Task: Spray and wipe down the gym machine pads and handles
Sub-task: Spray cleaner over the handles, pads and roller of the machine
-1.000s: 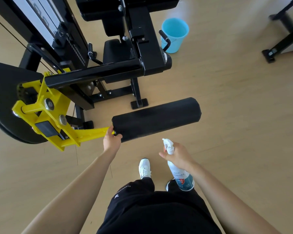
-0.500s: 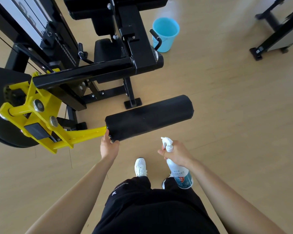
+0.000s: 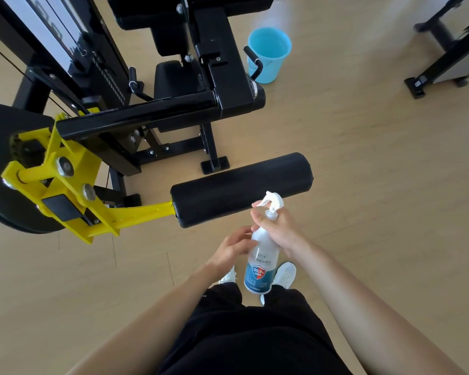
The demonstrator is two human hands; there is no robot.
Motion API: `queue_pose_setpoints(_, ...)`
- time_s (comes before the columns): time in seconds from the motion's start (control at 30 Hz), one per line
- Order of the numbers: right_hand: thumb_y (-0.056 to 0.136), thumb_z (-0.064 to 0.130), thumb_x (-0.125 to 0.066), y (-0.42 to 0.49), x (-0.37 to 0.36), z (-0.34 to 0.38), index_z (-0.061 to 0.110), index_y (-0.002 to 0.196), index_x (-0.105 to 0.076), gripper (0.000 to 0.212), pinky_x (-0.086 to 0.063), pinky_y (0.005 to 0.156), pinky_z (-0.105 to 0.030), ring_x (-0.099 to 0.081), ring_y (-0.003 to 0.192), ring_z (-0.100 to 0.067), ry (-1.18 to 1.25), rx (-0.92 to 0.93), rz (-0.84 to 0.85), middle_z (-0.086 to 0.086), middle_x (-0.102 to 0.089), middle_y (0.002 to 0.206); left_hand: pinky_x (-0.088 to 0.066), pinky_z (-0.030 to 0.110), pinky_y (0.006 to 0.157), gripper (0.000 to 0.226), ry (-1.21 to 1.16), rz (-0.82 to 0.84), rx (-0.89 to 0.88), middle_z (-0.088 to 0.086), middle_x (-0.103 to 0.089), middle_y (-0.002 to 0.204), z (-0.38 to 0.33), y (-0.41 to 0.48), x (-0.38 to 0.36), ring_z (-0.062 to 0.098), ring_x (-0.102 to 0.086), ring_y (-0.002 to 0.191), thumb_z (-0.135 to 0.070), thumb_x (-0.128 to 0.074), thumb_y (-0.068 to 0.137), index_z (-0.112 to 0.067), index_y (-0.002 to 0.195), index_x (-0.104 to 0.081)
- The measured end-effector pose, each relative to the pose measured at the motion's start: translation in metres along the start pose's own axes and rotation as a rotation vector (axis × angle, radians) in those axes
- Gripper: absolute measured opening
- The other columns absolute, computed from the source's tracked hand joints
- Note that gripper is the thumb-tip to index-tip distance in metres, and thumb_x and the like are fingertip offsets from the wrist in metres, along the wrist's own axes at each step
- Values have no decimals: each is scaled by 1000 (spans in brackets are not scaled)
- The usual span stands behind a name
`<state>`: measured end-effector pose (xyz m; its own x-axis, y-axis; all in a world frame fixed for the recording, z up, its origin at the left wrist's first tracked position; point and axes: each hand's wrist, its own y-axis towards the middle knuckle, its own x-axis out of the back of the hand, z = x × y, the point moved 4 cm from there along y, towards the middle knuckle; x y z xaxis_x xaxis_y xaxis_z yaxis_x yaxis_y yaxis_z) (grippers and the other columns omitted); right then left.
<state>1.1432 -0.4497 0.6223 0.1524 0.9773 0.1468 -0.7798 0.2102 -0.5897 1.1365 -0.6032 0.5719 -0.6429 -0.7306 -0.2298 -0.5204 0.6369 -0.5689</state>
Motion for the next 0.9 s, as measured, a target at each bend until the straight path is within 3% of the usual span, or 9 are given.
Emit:
queue_pose_setpoints(0.07,90,54,-72,3,0,2,20,105,-71,37,-57,97,-54,-75,90,-28,36,-19,-60,-1,-78,81,-60,34,92,65,-46,57,3,2,-73,120,-1,-1,-8,20,-71,111,-41,-69,82,-25,143,-50)
queue_pose_setpoints(0.17,89,56,-72,7,2,-3,26,97,-71,31,-57,98,-50,-74,96,-24,66,-51,-140,0,-79,88,-61,35,92,62,41,-9,-10,-3,-75,118,-1,3,-8,20,-73,109,-37,-76,85,-27,141,-52)
queue_pose_setpoints(0.27,89,41,-79,8,6,-4,33,105,-71,20,-58,93,-31,-70,103,-13,134,40,-182,7,-75,109,-62,39,91,57,150,-32,-12,-2,-75,113,0,10,-8,18,-74,104,-48,-78,80,-20,128,-63)
queue_pose_setpoints(0.33,90,25,-80,7,10,-3,31,113,-70,26,-54,84,-20,-69,107,-12,140,96,-187,14,-71,117,-63,41,92,55,141,-6,3,1,-76,112,-1,13,-10,19,-75,102,-48,-78,81,-15,124,-66)
queue_pose_setpoints(0.5,92,14,-76,10,20,-11,29,120,-65,34,-59,86,-28,-73,105,-18,181,89,-174,15,-69,127,-62,39,90,38,88,66,24,5,-77,110,-1,20,-16,22,-76,101,-36,-74,93,-11,122,-67)
queue_pose_setpoints(0.57,95,12,-72,14,23,-14,26,119,-61,29,-61,80,-28,-75,94,-19,209,64,-182,9,-71,122,-62,36,88,37,74,75,57,4,-78,108,0,22,-22,23,-76,100,-39,-73,94,-12,119,-69)
queue_pose_setpoints(0.67,98,26,-69,21,29,-23,24,103,-58,13,-57,70,-28,-68,83,-16,132,-63,-251,1,-67,98,-62,32,85,28,106,62,130,-2,-79,100,3,28,-30,18,-77,94,-41,-70,97,-17,112,-71)
queue_pose_setpoints(0.73,99,30,-69,26,33,-33,23,96,-54,17,-56,70,-32,-65,78,-14,125,-145,-281,-1,-63,89,-62,31,85,28,130,68,181,-4,-79,99,7,34,-35,16,-77,93,-45,-69,96,-20,110,-71)
queue_pose_setpoints(0.9,96,17,-69,30,49,-48,22,105,-59,14,-55,72,-36,-66,77,-17,213,-209,-349,-2,-65,93,-63,31,85,40,154,84,236,-2,-78,101,8,46,-50,16,-77,92,-50,-68,96,-15,116,-69)
